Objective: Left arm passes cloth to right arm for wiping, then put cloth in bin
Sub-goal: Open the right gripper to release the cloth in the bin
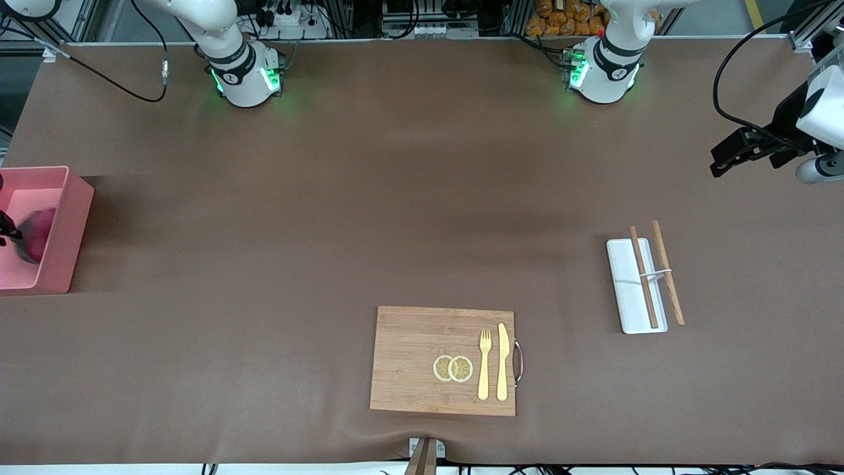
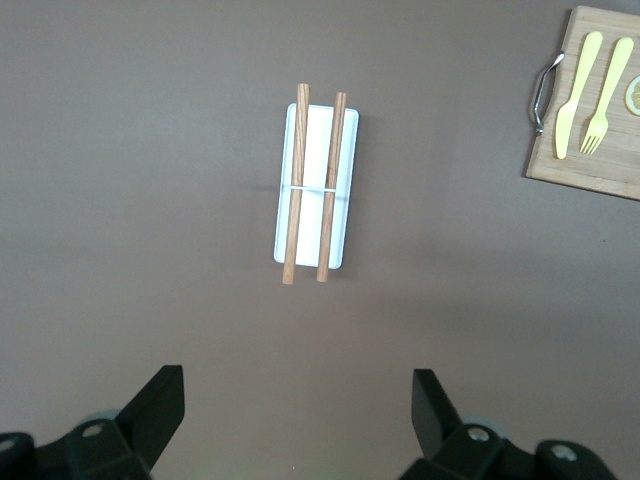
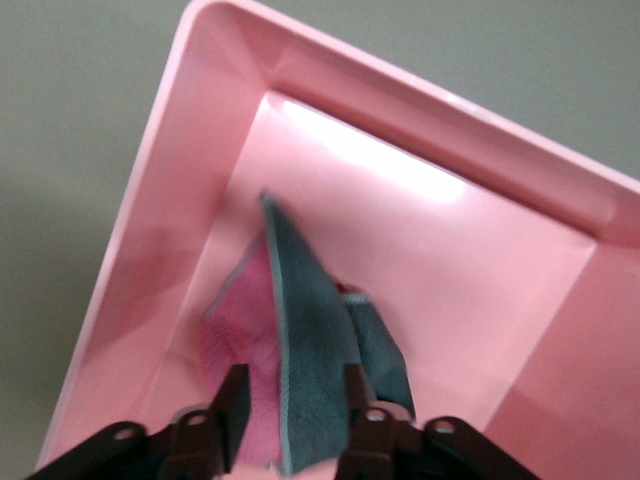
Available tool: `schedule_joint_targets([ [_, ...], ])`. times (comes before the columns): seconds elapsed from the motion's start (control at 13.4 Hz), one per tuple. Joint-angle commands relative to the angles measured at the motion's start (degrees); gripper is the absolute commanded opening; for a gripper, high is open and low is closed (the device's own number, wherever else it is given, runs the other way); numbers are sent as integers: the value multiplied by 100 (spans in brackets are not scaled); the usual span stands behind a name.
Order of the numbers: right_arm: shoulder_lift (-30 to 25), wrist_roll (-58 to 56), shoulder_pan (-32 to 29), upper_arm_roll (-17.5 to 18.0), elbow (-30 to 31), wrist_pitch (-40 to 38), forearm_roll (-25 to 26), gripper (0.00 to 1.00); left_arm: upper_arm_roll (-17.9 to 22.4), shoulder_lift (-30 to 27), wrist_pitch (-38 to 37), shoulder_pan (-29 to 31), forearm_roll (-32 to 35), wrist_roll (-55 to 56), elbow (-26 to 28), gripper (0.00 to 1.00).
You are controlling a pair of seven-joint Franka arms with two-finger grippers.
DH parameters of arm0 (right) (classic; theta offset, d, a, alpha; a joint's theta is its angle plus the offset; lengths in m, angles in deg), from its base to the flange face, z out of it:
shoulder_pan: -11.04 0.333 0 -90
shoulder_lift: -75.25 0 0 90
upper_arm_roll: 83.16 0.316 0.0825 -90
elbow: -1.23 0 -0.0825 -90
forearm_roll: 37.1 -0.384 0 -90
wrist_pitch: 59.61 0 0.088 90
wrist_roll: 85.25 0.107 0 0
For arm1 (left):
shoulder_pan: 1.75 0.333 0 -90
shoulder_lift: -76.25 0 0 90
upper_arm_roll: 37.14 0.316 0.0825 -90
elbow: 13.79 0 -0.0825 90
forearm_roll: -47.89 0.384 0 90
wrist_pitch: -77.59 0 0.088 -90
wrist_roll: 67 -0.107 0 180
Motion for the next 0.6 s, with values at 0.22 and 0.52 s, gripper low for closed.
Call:
schedule_joint_targets([
  [0.22,-73,-33,-113,233,-301,-578,-339,100,-8,-26,94,-34,94,-7,37,100],
  [0.52,-99,326,229,260,-793,-1210,-630,100,-8,-35,94,-25,86,-25,46,100],
])
